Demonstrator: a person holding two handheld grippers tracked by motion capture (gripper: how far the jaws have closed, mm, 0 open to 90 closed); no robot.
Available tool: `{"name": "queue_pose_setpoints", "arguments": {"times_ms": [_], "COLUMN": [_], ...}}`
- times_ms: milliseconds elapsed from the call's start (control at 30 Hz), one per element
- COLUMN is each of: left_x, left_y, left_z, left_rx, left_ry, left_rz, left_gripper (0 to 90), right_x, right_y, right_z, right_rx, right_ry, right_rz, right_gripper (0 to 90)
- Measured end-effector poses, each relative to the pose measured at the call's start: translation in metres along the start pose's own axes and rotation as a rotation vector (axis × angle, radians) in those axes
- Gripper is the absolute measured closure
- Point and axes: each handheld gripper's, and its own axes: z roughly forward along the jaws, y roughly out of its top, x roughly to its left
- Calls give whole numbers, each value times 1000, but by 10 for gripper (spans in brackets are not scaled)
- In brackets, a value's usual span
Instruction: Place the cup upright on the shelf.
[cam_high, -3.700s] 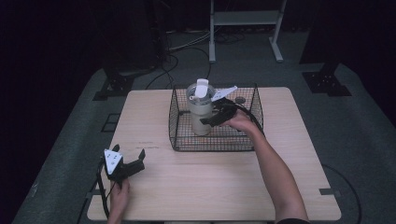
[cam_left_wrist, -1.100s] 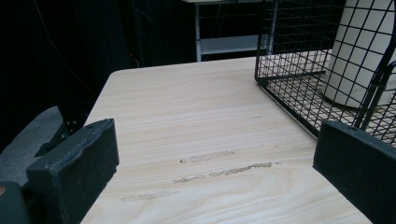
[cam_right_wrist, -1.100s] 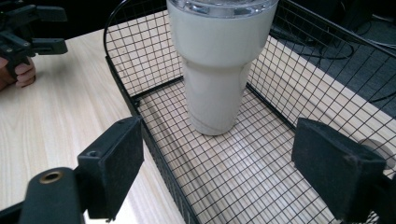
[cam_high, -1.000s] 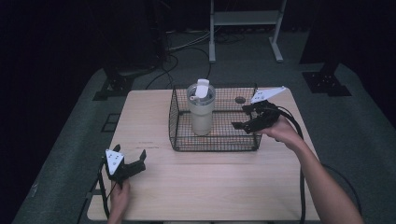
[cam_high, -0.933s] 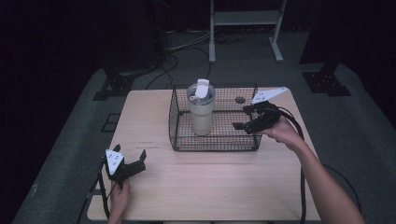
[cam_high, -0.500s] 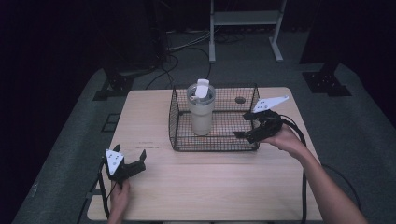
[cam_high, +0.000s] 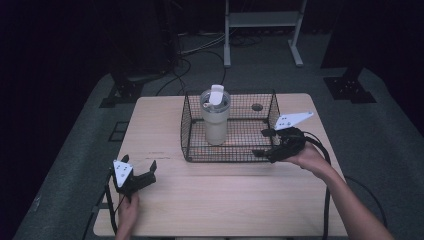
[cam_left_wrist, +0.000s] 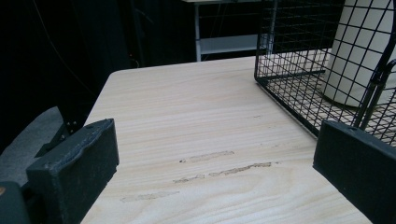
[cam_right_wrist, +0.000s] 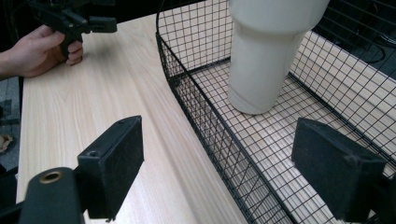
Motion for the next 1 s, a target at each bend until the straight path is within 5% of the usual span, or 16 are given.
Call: {"name": "queue_pose_setpoints", "arguments": {"times_ms": [1000], "left_x": [0], "left_y": [0], "left_z": [0], "left_rx": [-1], "left_ry": [0], "left_rz": [-1], "left_gripper": [0], "right_x": [19], "right_y": [-51], "right_z": [-16], "right_rx": [-8], "right_ry": [13], "right_rz": [46], "right_gripper": [160]}}
